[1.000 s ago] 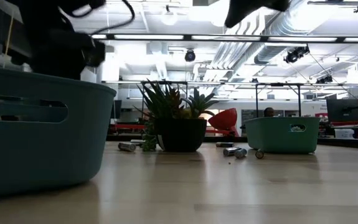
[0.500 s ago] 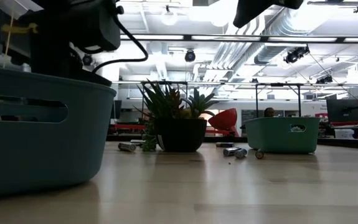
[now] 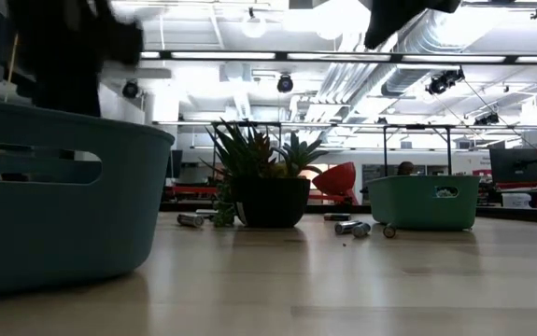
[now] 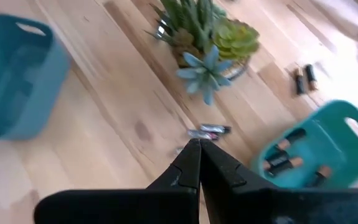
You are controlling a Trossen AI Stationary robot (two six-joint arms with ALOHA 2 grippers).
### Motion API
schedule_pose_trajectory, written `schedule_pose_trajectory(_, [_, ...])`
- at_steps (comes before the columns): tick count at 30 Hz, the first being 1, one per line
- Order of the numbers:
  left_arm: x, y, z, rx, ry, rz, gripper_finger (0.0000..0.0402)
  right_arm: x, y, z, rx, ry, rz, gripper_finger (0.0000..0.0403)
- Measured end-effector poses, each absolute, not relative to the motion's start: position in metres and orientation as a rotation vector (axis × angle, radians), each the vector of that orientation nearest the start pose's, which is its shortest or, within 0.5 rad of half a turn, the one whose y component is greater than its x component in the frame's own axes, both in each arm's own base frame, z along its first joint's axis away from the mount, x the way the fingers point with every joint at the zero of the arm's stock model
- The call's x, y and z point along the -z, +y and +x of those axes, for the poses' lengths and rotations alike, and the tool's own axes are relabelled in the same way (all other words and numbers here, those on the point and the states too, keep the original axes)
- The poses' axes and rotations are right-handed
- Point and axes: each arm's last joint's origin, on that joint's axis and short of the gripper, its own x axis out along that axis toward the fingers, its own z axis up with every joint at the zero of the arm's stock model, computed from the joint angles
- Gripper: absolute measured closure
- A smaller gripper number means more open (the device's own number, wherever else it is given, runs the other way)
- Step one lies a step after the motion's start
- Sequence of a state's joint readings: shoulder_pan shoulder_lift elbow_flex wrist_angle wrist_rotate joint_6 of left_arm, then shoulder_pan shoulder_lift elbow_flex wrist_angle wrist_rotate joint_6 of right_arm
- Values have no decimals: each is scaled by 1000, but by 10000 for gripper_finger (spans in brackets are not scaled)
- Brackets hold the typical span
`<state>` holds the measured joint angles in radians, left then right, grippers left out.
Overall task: Sort batteries
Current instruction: Put the silver battery into the blue bin
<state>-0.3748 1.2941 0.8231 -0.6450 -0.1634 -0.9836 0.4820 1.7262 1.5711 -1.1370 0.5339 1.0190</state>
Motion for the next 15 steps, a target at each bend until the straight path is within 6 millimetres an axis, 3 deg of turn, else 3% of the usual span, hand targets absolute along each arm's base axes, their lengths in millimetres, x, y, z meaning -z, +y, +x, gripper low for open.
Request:
schedule_pose_trajectory(4, [-237,-121,205,-101,917,-583,372,-297,142,300,592,989,253,403])
schedule_pose_trajectory(7, [-232,-148,199,2,935,-556,372,-296,142,298,597,1006,243,403])
schedule_pose_trajectory(10, [-218,-166,205,44,945,-529,367,-297,141,299,595,1007,237,403])
schedule_pose_trajectory(15, [-196,-170,229,53,935,-497,275,-297,135,302,600,1013,228,403])
